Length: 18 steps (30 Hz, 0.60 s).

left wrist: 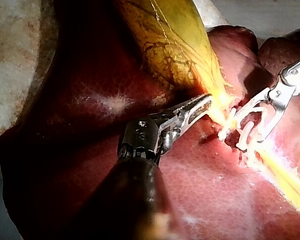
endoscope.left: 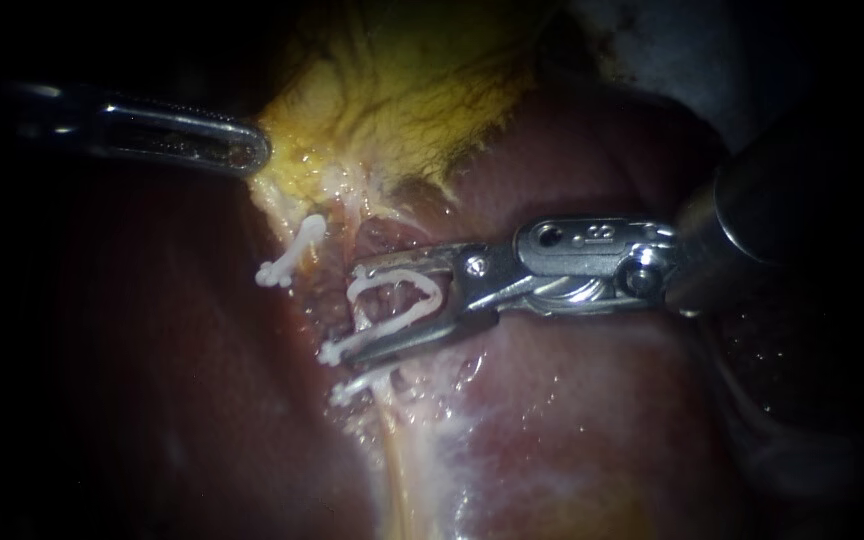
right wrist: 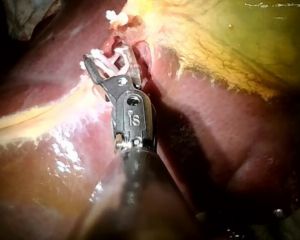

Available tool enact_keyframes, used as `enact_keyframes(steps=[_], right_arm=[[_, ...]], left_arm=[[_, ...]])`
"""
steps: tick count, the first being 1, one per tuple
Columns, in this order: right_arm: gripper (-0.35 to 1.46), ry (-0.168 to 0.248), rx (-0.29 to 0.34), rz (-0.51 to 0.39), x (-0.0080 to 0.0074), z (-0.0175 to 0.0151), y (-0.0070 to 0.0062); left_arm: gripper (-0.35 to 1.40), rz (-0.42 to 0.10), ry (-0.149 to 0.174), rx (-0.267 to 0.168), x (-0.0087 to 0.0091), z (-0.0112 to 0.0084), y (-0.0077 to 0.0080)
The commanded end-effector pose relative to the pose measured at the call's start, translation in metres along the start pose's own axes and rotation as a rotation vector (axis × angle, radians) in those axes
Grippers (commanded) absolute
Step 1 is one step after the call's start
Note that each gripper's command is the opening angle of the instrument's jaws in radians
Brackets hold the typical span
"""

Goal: Clipping third clip right tube

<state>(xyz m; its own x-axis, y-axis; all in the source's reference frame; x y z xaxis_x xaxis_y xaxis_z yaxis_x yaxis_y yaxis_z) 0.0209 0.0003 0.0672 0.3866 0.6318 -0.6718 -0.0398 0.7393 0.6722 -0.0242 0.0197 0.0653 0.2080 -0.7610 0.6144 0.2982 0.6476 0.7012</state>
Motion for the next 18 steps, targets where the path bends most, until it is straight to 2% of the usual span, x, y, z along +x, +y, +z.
enact_keyframes(steps=[1,11,18], right_arm=[[0.51,0.0,0.0,0.0,0.0,0.0,0.0],[0.51,-0.001,0.009,0.024,-0.0002,-0.0017,-0.0001],[0.51,-0.001,0.01,0.051,-0.0006,-0.0025,0.0003]], left_arm=[[-0.35,0.0,0.0,0.0,0.0,0.0,0.0],[-0.35,0.0,0.0,0.001,0.0,-0.0001,0.0],[-0.35,0.0,0.0,0.001,0.0,-0.0002,0.0]])
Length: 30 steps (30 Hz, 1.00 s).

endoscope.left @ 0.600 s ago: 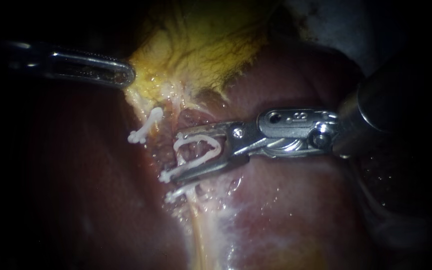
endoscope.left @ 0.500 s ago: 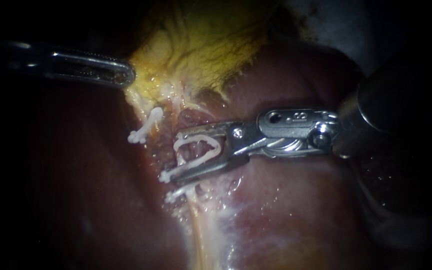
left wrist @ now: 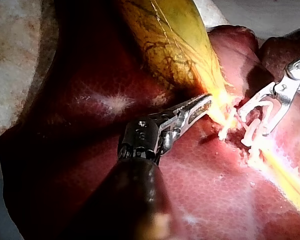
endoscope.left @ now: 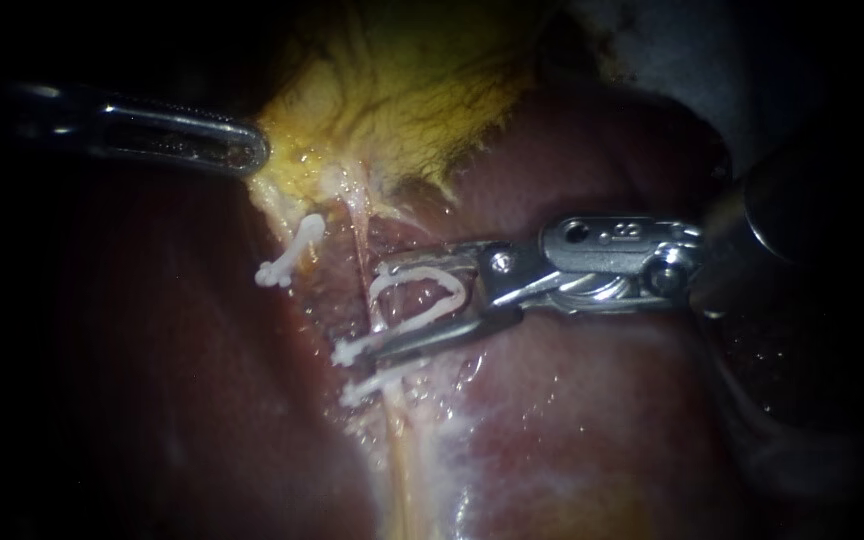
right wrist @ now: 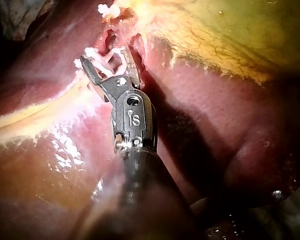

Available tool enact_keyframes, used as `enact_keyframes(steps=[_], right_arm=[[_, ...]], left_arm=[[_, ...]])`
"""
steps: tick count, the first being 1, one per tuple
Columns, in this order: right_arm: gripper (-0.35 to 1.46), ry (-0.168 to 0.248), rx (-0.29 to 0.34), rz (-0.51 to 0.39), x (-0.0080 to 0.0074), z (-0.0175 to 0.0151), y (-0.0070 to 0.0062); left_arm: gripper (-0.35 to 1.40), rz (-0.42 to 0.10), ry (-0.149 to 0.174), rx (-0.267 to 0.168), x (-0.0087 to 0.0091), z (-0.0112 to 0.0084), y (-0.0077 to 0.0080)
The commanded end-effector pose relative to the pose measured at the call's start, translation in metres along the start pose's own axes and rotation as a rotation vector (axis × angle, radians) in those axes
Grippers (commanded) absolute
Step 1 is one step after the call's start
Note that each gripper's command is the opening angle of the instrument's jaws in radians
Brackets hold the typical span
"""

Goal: Clipping third clip right tube

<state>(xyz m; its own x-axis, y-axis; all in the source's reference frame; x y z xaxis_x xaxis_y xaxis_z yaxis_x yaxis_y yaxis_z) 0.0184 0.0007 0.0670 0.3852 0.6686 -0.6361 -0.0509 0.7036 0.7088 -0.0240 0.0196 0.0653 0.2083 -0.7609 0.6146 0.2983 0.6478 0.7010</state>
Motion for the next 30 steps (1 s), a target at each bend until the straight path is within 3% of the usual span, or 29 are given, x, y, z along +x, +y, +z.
enact_keyframes(steps=[1,16,22,30], right_arm=[[0.51,0.0,-0.002,0.005,-0.0001,-0.0001,0.0001],[0.51,0.018,0.025,0.114,-0.0024,0.0001,0.0031],[0.51,0.056,0.14,0.18,-0.0024,0.0011,0.0034],[0.51,0.125,0.226,0.225,-0.0014,0.0037,0.0037]], left_arm=[[-0.35,0.0,0.0,0.001,0.0,-0.0001,0.0],[-0.35,0.0,0.0,0.001,0.0,0.0,0.0],[-0.35,0.001,0.0,0.0,0.0002,0.0001,0.0001],[-0.35,0.001,0.0,0.0,0.0002,0.0001,0.0002]])
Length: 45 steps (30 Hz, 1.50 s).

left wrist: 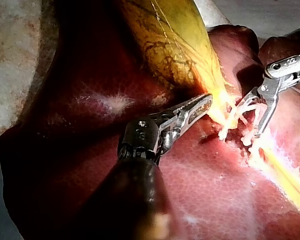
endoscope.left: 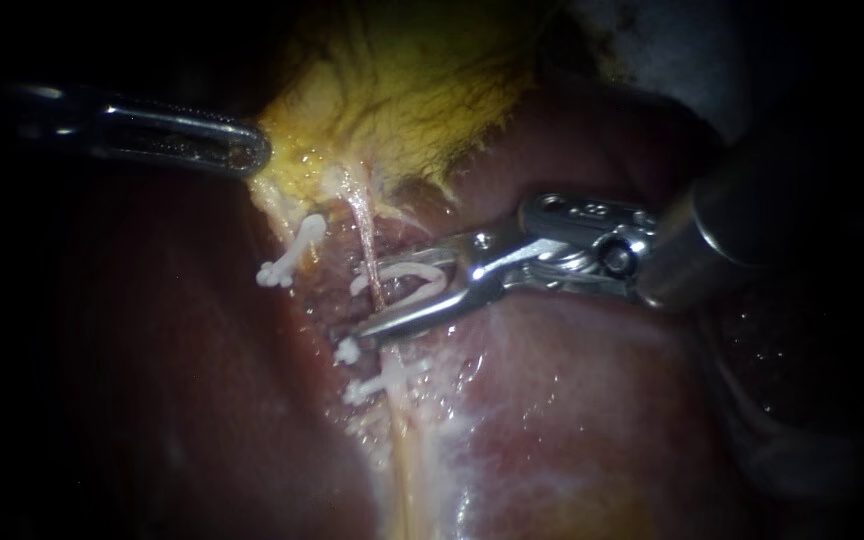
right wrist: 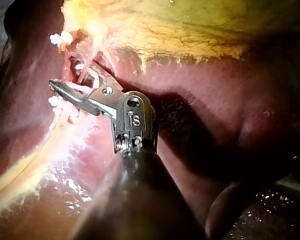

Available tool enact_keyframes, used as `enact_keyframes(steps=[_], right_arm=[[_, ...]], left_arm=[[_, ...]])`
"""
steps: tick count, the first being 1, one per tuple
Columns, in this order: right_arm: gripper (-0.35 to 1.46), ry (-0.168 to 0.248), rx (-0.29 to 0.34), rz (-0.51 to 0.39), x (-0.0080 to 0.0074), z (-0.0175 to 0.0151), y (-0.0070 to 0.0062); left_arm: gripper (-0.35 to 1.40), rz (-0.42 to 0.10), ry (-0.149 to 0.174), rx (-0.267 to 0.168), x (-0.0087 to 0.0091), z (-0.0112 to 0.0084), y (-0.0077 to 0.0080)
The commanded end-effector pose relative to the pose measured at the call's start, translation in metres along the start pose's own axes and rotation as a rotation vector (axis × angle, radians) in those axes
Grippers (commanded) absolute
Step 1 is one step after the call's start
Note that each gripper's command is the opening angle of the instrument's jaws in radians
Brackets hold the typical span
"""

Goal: Clipping third clip right tube

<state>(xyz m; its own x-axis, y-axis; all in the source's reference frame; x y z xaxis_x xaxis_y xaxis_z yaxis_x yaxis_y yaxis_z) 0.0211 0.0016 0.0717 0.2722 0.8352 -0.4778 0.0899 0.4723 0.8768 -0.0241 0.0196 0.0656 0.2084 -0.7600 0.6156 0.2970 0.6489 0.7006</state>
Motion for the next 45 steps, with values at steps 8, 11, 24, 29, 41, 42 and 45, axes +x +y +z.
enact_keyframes(steps=[8,11,24,29,41,42,45], right_arm=[[0.51,0.106,0.106,0.036,0.0006,0.0002,-0.0005],[0.5,0.145,0.136,0.051,0.0012,0.0002,-0.0011],[0.35,0.168,0.158,0.084,0.0029,-0.0002,-0.0017],[0.08,0.171,0.158,0.126,0.0029,-0.0004,-0.0016],[-0.35,0.183,0.141,0.163,0.0028,-0.0006,-0.0016],[-0.35,0.182,0.142,0.169,0.0028,-0.0006,-0.0016],[-0.35,0.182,0.143,0.175,0.0028,-0.0006,-0.0017]], left_arm=[[-0.35,0.0,0.0,0.0,0.0,-0.0001,0.0],[-0.35,0.0,0.0,0.0,0.0,-0.0001,0.0001],[-0.35,0.0,0.001,0.001,0.0,-0.0003,0.0004],[-0.35,0.0,0.001,0.001,0.0,-0.0003,0.0005],[-0.35,0.0,0.001,0.001,0.0,-0.0003,0.0005],[-0.35,0.0,0.001,0.001,0.0,-0.0003,0.0005],[-0.35,0.0,0.001,0.001,0.0,-0.0003,0.0005]])
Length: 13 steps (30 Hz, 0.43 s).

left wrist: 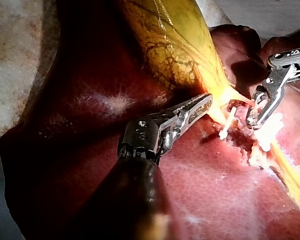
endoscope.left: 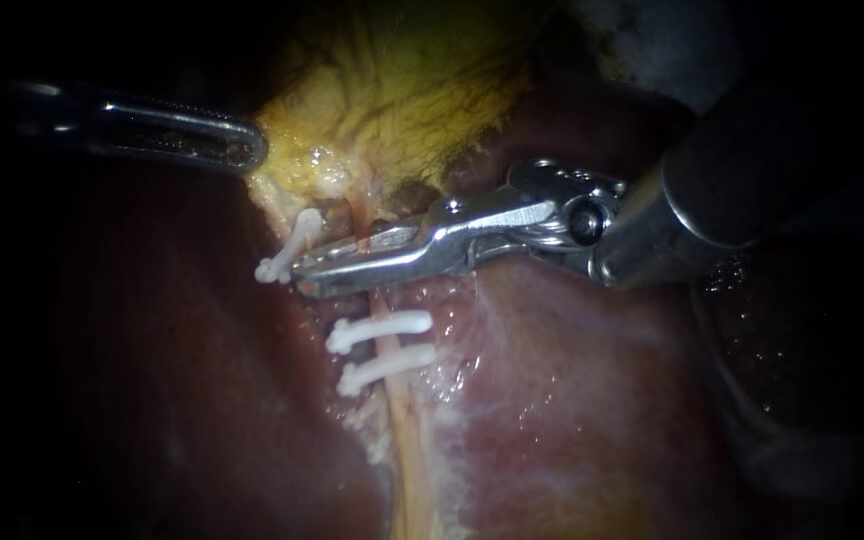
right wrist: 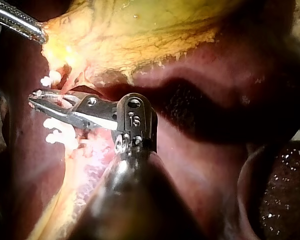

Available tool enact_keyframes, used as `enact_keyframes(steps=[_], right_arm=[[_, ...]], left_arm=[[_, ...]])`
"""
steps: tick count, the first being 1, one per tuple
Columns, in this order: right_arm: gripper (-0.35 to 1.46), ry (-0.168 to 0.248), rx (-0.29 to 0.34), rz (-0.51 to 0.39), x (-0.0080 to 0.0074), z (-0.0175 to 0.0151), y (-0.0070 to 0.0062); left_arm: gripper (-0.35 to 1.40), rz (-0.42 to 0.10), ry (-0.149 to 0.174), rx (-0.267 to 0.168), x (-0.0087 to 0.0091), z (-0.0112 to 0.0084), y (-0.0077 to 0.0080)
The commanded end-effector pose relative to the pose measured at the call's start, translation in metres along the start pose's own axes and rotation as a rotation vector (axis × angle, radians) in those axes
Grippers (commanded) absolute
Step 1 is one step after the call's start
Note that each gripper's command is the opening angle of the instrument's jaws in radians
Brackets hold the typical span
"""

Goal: Clipping third clip right tube

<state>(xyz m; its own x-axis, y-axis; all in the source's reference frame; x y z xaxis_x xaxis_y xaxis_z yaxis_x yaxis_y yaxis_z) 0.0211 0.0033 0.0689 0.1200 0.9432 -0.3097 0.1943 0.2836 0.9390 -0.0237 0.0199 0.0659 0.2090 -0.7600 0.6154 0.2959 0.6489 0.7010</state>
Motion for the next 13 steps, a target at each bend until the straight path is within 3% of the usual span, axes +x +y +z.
enact_keyframes(steps=[1,13], right_arm=[[-0.35,-0.001,0.0,0.001,0.0,0.0,0.0],[-0.35,-0.004,-0.002,-0.001,-0.0002,0.0,0.0001]], left_arm=[[-0.35,0.0,0.0,0.0,0.0,0.0,0.0],[-0.35,0.0,0.0,0.0,0.0,0.0,0.0]])
